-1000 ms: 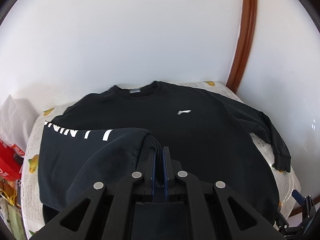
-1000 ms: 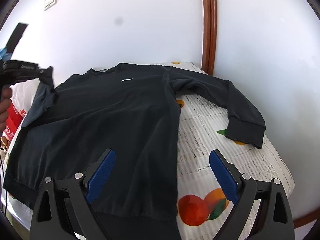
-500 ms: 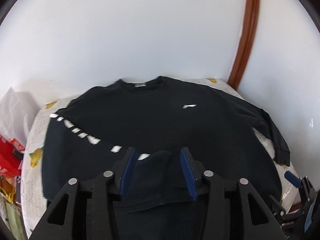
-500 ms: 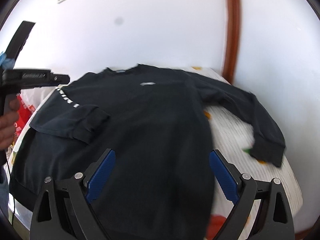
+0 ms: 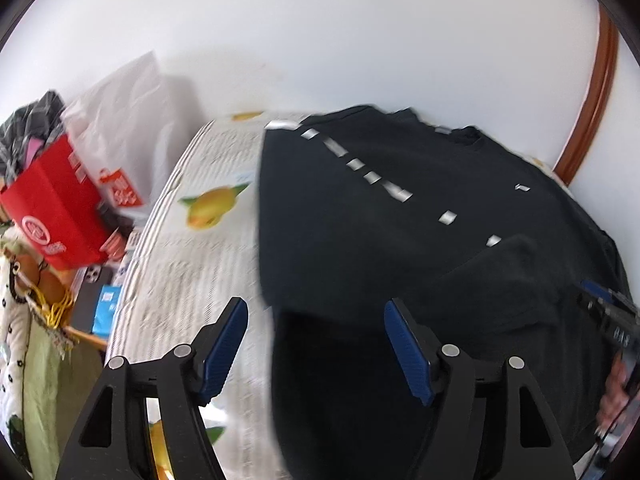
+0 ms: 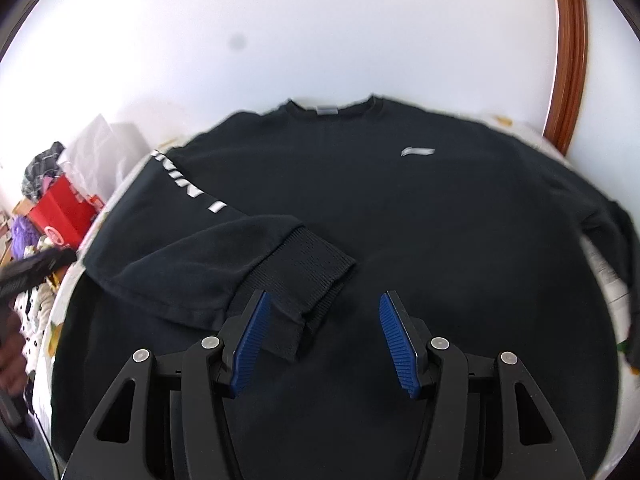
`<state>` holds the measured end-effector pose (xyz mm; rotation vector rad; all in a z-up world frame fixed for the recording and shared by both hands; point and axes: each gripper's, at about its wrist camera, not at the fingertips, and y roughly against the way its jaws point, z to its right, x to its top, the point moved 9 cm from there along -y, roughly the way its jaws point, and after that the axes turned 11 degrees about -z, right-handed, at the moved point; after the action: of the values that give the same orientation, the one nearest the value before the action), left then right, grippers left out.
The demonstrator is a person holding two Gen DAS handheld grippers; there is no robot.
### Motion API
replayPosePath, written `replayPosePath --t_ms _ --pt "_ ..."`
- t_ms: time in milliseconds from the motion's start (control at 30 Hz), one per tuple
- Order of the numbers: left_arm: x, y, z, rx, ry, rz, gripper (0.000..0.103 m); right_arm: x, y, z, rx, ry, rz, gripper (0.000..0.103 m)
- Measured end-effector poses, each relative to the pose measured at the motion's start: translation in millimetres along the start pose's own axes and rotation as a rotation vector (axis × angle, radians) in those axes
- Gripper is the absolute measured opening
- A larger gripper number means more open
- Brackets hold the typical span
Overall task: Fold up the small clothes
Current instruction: 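Carry the striped sleeve across the sweatshirt body with the left gripper, then release, then grasp the folded striped cuff with the right gripper and straighten it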
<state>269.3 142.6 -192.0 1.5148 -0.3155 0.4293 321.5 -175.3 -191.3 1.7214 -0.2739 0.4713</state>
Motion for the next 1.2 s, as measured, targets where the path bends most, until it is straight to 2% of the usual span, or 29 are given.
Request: replayPosePath --t_ms 133,300,333,367,433,533,633,833,1033,1133,1200 --pt "-21 -18 -27 0.019 0.009 -0.041 0.069 4 -27 5 -0.01 -0.027 -0.036 0.057" --pt "-29 -37 -29 -0.009 0.004 -0.065 0.069 18 -51 11 0.009 -0.086 -0.065 0.055" --pt "-29 -40 -27 -0.012 -0.002 -0.067 0.069 21 -57 10 0.02 -0.094 -0.074 0.042" --pt "-29 -43 -25 -0.012 -0.008 -0.067 0.069 22 -59 8 0.032 -0.091 -0.073 0.034" --pt "-30 -48 -20 0.002 -0.016 -0.072 0.069 28 -61 0 0.004 -0.052 -0.065 0.015" --pt "-29 -53 -19 0.031 -0.005 -0.066 0.071 39 -49 -7 -0.001 -0.017 -0.043 0.014" --pt "-29 -53 -20 0.035 0.005 -0.061 0.071 63 -17 -5 0.025 -0.01 0.037 0.014" --pt "-30 -53 -23 0.052 0.021 -0.064 0.072 111 28 37 -0.051 -0.038 0.156 0.014" --pt "-31 -53 -25 0.056 0.028 -0.072 0.073 131 32 93 -0.169 -0.103 0.172 0.014" --pt "-31 -53 -25 0.058 0.028 -0.072 0.074 129 31 115 -0.187 -0.14 0.168 0.014" --pt "-31 -54 -25 0.064 0.033 -0.078 0.074 122 22 132 -0.196 -0.171 0.135 0.014"
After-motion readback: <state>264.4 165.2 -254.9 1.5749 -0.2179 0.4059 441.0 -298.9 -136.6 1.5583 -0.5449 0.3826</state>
